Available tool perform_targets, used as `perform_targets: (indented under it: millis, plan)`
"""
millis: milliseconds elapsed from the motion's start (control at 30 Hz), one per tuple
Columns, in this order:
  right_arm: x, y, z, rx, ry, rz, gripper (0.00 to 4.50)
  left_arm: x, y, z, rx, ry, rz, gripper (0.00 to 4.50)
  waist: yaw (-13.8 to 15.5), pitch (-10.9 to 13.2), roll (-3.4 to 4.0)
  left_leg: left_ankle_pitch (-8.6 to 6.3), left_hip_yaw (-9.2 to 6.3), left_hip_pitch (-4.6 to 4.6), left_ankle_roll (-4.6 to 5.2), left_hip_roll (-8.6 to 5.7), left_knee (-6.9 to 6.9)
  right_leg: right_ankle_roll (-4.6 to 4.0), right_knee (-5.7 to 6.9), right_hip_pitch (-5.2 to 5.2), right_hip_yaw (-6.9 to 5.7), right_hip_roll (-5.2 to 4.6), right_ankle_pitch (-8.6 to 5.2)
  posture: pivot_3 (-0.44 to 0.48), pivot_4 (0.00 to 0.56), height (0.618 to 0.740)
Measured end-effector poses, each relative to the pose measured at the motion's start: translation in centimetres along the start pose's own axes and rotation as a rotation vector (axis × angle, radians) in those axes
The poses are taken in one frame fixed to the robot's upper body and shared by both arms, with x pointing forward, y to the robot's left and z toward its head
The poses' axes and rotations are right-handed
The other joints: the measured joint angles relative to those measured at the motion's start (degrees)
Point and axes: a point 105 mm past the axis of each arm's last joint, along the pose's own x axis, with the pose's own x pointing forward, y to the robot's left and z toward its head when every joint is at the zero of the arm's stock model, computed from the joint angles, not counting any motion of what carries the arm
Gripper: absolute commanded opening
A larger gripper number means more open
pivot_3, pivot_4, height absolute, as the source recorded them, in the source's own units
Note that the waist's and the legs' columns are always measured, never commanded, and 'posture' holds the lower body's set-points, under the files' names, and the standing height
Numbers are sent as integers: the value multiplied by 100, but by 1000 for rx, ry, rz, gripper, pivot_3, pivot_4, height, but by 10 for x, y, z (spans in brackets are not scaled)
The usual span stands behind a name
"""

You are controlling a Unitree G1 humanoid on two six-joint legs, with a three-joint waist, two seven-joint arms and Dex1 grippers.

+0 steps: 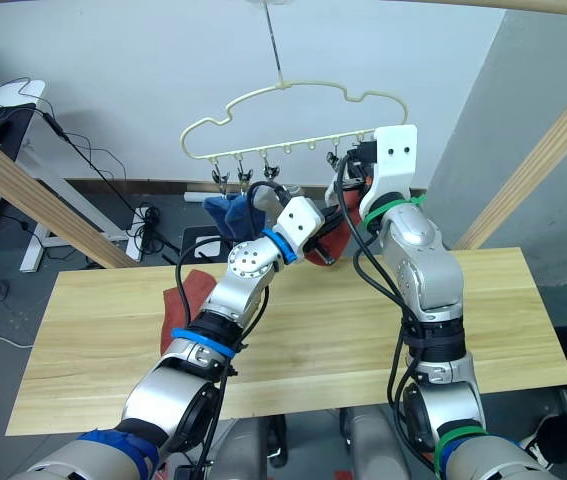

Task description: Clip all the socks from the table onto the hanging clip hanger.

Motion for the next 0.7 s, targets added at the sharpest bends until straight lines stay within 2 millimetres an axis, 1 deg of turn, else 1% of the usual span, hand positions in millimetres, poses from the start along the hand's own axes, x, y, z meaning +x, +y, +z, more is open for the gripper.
perform_targets:
  millis: [167, 433, 700]
  plan:
    - [0, -1, 0, -7, -2, 3, 92, 0, 1, 1, 2, -3, 4, 0, 0, 0, 0, 0, 0, 0, 0, 0, 0, 0, 0, 0, 0, 0, 0, -216, 293, 740]
    - [-1, 1, 0, -36, -3, 19, 92, 2, 3, 8, 22, -30, 6, 0, -1, 0, 0, 0, 0, 0, 0, 0, 0, 0, 0, 0, 0, 0, 0, -213, 295, 740]
    - [-1, 0, -1, -42, -1, 19, 92, 2, 4, 9, 26, -35, 14, 0, 0, 0, 0, 0, 0, 0, 0, 0, 0, 0, 0, 0, 0, 0, 0, -215, 295, 740]
